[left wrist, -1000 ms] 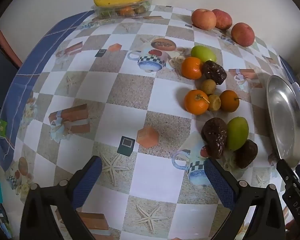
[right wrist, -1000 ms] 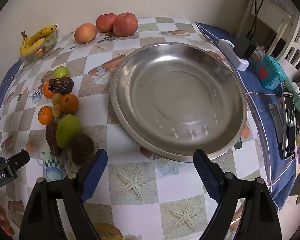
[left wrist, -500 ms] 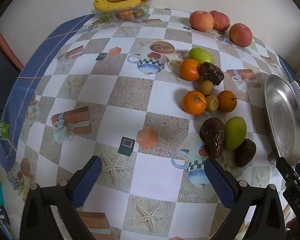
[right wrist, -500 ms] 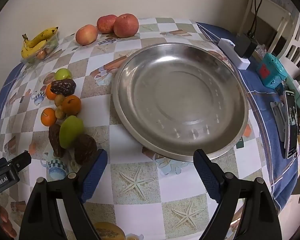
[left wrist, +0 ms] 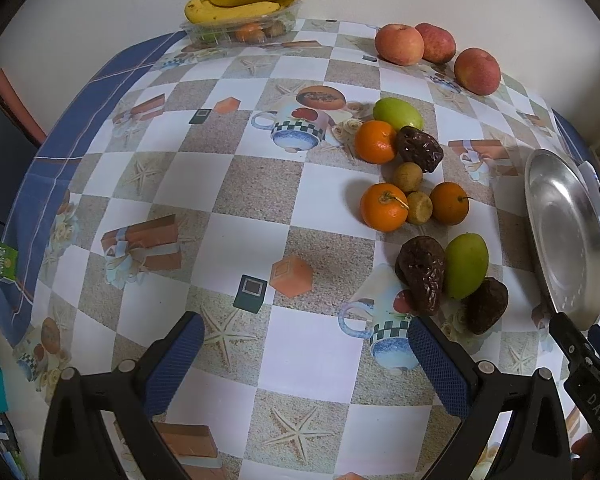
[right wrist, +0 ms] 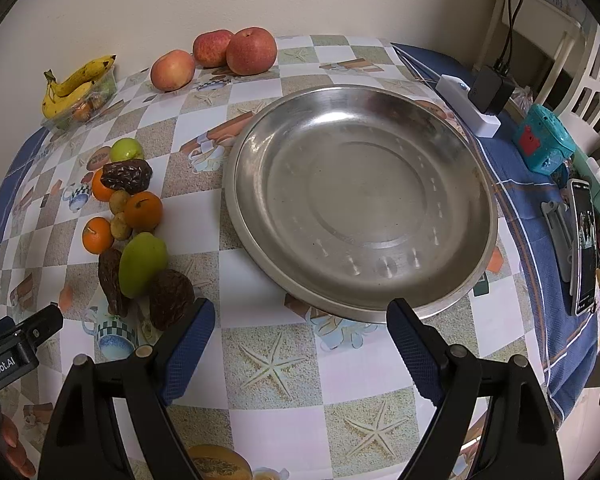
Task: Organize fruits
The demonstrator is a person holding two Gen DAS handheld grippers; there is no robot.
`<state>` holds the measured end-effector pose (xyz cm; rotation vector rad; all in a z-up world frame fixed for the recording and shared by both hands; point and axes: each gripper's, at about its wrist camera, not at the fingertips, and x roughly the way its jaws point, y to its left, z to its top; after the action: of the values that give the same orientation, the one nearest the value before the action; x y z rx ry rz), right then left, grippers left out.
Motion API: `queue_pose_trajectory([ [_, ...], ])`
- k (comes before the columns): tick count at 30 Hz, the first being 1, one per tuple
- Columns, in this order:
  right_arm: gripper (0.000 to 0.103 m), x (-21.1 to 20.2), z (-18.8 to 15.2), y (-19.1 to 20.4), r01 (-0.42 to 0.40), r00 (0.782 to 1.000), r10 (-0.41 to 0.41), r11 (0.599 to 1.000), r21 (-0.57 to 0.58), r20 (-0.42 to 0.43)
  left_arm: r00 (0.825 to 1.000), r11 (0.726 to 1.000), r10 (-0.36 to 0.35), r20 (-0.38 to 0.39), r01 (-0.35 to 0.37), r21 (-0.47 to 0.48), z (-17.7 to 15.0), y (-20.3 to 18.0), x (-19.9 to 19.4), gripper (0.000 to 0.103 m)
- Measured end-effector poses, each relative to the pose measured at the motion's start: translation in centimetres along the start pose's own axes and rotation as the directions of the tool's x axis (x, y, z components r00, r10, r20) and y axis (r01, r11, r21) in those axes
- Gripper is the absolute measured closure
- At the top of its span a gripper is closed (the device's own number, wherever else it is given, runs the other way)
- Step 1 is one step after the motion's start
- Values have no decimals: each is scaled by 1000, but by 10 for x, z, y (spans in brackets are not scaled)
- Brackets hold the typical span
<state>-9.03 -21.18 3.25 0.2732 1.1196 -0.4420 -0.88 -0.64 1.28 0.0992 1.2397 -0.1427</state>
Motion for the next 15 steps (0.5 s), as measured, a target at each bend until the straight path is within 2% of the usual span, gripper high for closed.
queue_pose_trajectory([
  [15,15,1,0,0,-7,1000,7,1000,7,-3,1000,1000,-11,-2,11,5,0,2,2,0],
])
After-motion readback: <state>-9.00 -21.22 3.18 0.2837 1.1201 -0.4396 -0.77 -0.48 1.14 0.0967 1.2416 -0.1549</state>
